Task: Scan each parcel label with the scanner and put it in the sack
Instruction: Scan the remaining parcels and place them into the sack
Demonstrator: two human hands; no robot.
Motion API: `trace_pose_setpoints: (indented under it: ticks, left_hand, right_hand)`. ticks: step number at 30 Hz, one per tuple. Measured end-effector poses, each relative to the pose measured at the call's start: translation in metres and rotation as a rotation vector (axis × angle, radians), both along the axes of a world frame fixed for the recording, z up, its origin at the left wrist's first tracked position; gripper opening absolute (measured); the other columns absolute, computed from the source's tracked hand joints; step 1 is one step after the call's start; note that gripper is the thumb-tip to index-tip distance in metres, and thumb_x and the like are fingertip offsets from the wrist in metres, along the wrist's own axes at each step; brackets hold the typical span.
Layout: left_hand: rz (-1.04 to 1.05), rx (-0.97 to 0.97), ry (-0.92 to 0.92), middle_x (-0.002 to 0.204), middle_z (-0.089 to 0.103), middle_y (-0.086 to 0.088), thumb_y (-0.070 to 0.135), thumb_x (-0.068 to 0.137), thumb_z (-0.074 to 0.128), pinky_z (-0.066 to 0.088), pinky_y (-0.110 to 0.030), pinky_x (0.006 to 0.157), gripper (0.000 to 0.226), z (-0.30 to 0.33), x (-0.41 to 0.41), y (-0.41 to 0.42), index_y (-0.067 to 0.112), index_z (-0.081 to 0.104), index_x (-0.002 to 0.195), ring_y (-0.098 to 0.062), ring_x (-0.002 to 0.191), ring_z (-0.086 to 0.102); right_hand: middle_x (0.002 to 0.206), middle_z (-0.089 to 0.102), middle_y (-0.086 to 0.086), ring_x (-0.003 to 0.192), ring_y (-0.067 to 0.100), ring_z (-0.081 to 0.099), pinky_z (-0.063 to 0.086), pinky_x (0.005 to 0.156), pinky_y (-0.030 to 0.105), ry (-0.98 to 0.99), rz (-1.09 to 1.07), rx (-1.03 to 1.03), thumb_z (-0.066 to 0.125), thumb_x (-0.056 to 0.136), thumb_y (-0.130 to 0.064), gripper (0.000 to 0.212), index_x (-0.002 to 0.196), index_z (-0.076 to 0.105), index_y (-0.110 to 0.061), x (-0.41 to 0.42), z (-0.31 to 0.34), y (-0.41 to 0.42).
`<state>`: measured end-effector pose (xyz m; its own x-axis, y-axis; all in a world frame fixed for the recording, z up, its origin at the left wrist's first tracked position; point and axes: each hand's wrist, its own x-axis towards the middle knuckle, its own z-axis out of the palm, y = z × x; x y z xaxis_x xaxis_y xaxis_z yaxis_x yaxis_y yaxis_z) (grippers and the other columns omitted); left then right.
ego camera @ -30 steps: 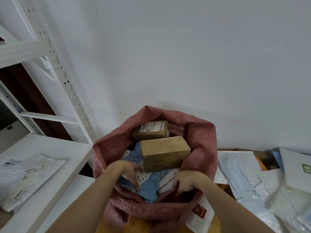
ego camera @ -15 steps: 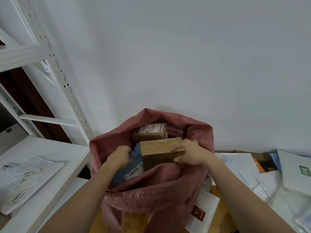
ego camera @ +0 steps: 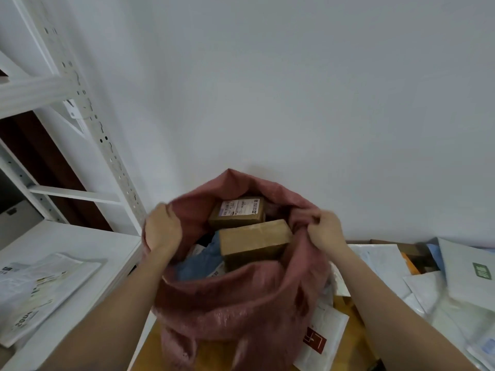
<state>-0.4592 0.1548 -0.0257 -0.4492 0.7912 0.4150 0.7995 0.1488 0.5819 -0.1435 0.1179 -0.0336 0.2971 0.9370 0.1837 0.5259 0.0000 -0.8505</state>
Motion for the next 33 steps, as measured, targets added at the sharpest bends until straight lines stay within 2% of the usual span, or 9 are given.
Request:
trace_pose_setpoints:
  ticks: [5, 9, 12, 15, 19, 22, 27, 30, 33]
  left_hand:
    - [0.019, 0.269, -0.083, 0.084, 0.060, -0.011, 0.017, 0.099, 0.039, 0.038, -0.036, 0.074, 0.025, 0.031, 0.008, 0.011, 0.005, 0.057, 0.086, -0.030, 0.084, 0.055]
    - [0.110, -0.155, -0.033, 0.130, 0.040, -0.030, 0.009, 0.092, 0.048, 0.039, -0.048, 0.096, 0.033, 0.008, 0.007, 0.004, -0.005, 0.046, 0.122, -0.049, 0.110, 0.049]
    - [0.039, -0.167, 0.034, 0.139, 0.024, -0.023, 0.003, 0.084, 0.056, 0.046, -0.049, 0.085, 0.059, -0.008, 0.011, -0.010, 0.001, 0.031, 0.137, -0.046, 0.108, 0.048]
    - [-0.312, -0.140, 0.127, 0.126, 0.041, -0.012, 0.010, 0.087, 0.058, 0.049, -0.034, 0.074, 0.033, -0.012, 0.023, -0.014, 0.010, 0.051, 0.120, -0.027, 0.091, 0.057]
    - [-0.793, -0.794, -0.037, 0.083, 0.068, 0.002, 0.023, 0.086, 0.068, 0.050, -0.021, 0.068, 0.005, -0.016, 0.043, -0.023, 0.020, 0.067, 0.084, -0.012, 0.077, 0.062]
    - [-0.762, -0.794, 0.118, 0.086, 0.064, -0.003, 0.029, 0.078, 0.078, 0.048, -0.031, 0.069, 0.023, -0.027, 0.050, -0.029, 0.020, 0.058, 0.083, -0.015, 0.077, 0.059]
    - [-0.807, -0.699, 0.145, 0.080, 0.068, -0.001, 0.031, 0.072, 0.084, 0.042, -0.017, 0.057, 0.020, -0.035, 0.052, -0.035, 0.017, 0.070, 0.074, -0.012, 0.074, 0.061]
    - [-0.868, -0.674, 0.150, 0.092, 0.073, 0.000, 0.031, 0.075, 0.082, 0.053, -0.027, 0.074, 0.027, -0.044, 0.062, -0.044, 0.016, 0.077, 0.097, -0.015, 0.085, 0.066]
    - [-0.882, -0.697, 0.196, 0.132, 0.055, 0.005, 0.038, 0.074, 0.081, 0.048, -0.032, 0.097, 0.072, -0.059, 0.068, -0.058, 0.021, 0.051, 0.138, -0.015, 0.117, 0.055]
  right_hand:
    - [0.105, 0.069, -0.003, 0.101, 0.009, 0.061, 0.042, 0.097, 0.016, 0.122, -0.225, 0.410, 0.043, 0.079, 0.010, 0.049, 0.114, 0.072, -0.011, -0.008, 0.052, 0.010]
    - [0.124, 0.064, 0.012, 0.121, 0.031, 0.055, 0.038, 0.108, 0.035, -0.096, 0.005, -0.092, 0.050, 0.081, 0.003, 0.049, 0.127, 0.063, -0.009, -0.007, 0.014, 0.010]
    - [0.111, 0.066, 0.021, 0.107, 0.036, 0.060, 0.048, 0.087, 0.034, -0.116, 0.065, -0.321, 0.052, 0.079, 0.002, 0.037, 0.114, 0.065, 0.000, -0.004, -0.016, 0.004]
    - [0.114, 0.061, 0.023, 0.103, 0.038, 0.059, 0.046, 0.077, 0.032, -0.102, 0.022, -0.398, 0.054, 0.082, -0.002, 0.038, 0.119, 0.058, 0.000, -0.006, -0.031, 0.001]
    - [0.142, 0.027, 0.024, 0.117, 0.043, 0.047, 0.042, 0.094, 0.038, -0.092, -0.025, -0.488, 0.062, 0.085, -0.015, 0.071, 0.147, 0.027, -0.012, -0.009, -0.045, -0.002]
    - [0.150, 0.007, 0.019, 0.129, 0.045, 0.026, 0.034, 0.104, 0.048, -0.131, -0.149, -0.501, 0.065, 0.082, -0.017, 0.086, 0.150, 0.012, -0.025, -0.008, -0.052, -0.012]
    - [0.152, 0.002, 0.020, 0.134, 0.044, 0.016, 0.030, 0.105, 0.048, -0.138, -0.200, -0.443, 0.058, 0.083, -0.007, 0.079, 0.147, 0.018, -0.030, -0.005, -0.068, -0.036]
    - [0.152, 0.006, 0.021, 0.135, 0.043, 0.016, 0.028, 0.106, 0.044, -0.126, -0.204, -0.399, 0.057, 0.086, -0.007, 0.069, 0.144, 0.026, -0.026, -0.007, -0.077, -0.046]
    - [0.152, 0.007, 0.020, 0.135, 0.046, 0.022, 0.027, 0.110, 0.050, -0.058, -0.164, -0.274, 0.065, 0.089, -0.032, 0.064, 0.142, 0.029, -0.027, -0.012, -0.077, -0.050]
